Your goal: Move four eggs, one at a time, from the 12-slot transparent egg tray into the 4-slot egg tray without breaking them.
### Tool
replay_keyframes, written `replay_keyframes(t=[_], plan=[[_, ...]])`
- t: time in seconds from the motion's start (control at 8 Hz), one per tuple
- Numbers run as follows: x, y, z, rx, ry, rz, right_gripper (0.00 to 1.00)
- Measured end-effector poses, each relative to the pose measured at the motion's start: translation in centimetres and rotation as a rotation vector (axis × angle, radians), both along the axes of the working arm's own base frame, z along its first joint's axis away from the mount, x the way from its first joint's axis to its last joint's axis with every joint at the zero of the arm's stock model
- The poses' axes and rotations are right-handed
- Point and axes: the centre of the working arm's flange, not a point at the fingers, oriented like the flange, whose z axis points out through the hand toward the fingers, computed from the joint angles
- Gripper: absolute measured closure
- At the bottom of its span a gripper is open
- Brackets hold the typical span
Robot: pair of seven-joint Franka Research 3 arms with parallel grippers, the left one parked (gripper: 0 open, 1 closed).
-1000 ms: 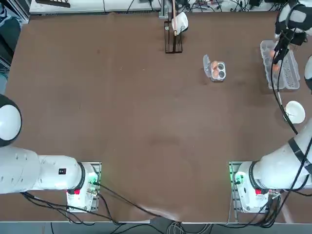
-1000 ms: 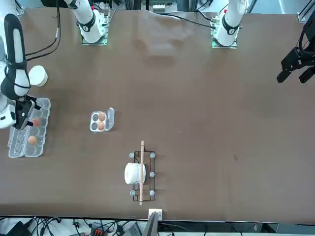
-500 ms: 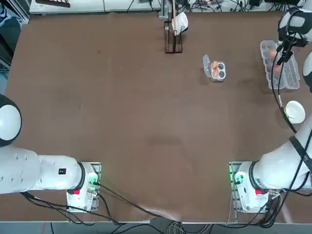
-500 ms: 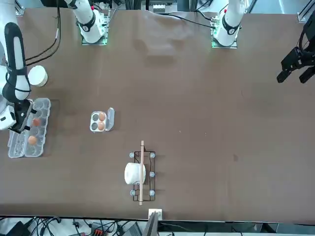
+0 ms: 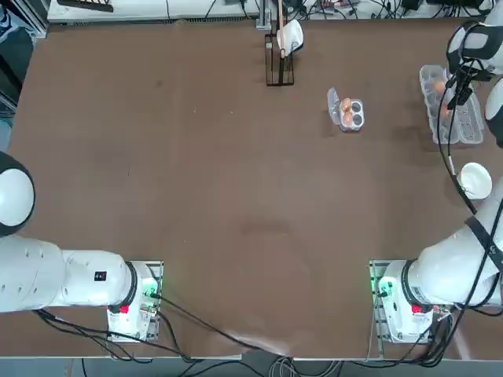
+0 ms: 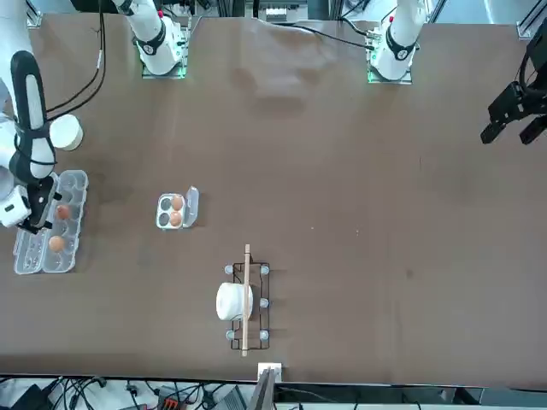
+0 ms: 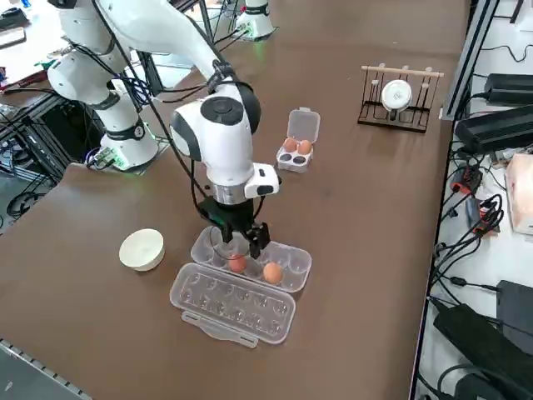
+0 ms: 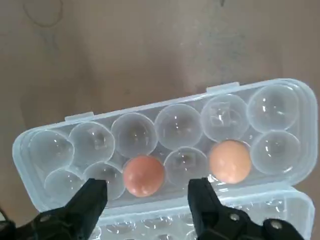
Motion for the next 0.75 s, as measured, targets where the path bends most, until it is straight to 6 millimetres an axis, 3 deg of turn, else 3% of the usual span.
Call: replay_keyframes(t=[0.38, 0.75], plan=[[-0.5, -1.2, -2.1, 0.025, 0.002, 0.023, 0.04], [-0.8, -1.7, -2.9, 0.023, 0.010, 0.045, 0.08]])
